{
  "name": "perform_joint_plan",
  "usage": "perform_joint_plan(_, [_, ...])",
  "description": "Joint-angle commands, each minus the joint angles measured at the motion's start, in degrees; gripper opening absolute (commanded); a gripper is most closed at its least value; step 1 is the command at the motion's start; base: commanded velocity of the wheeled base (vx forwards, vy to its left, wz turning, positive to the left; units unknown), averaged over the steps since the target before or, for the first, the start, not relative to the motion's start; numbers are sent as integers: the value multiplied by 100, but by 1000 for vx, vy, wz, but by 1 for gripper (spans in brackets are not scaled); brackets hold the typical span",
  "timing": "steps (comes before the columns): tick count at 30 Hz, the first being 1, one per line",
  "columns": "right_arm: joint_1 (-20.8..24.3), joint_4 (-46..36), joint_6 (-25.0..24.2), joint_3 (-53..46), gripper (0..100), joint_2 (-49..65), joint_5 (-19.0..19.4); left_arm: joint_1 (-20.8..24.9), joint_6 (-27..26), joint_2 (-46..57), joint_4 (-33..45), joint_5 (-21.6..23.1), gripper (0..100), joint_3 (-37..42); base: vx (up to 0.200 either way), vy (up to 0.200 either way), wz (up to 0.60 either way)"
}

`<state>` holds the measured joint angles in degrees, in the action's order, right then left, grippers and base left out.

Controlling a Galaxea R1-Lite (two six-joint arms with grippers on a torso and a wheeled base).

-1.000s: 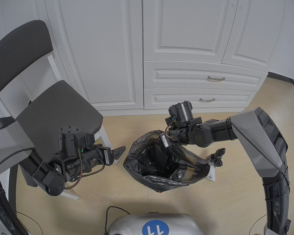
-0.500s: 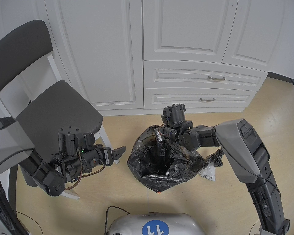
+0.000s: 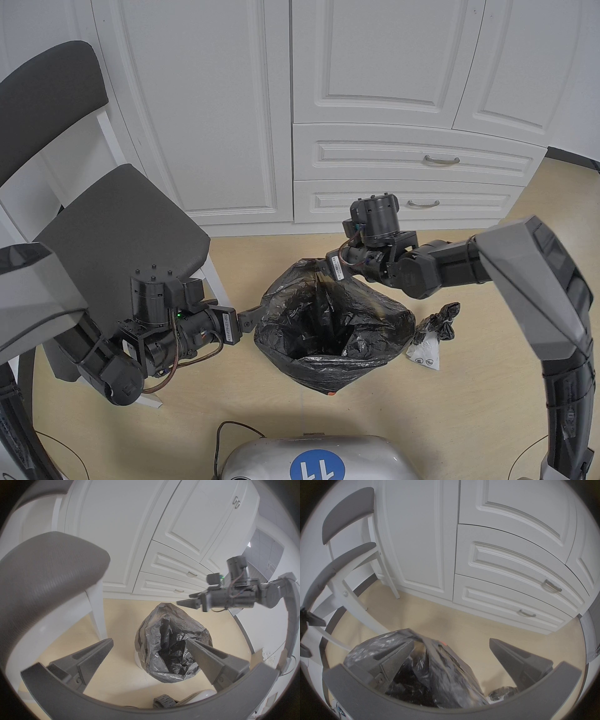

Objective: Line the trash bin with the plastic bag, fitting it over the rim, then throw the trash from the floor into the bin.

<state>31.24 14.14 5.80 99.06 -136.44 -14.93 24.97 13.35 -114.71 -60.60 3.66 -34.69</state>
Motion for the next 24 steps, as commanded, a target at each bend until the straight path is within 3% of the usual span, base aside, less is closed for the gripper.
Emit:
perform_joint_plan(1, [-127,186,-378,-1451,100,1383,43,105,19,-1027,-347,-41,100,-231,0,0,0])
perform_joint_plan(13, [-611,528,-598,-2954,100,1225,87,35,54,-1633,-172,-155,100,-705,0,0,0])
perform_joint_plan(16, [-813,590,-624,-3051,100,979,280,-44,45,-1809,189,-155,100,-1066,0,0,0])
perform_joint_plan(24, [-1077,1293,-624,-3147,100,583,280,-317,19,-2081,1182,-190,100,-2147,0,0,0])
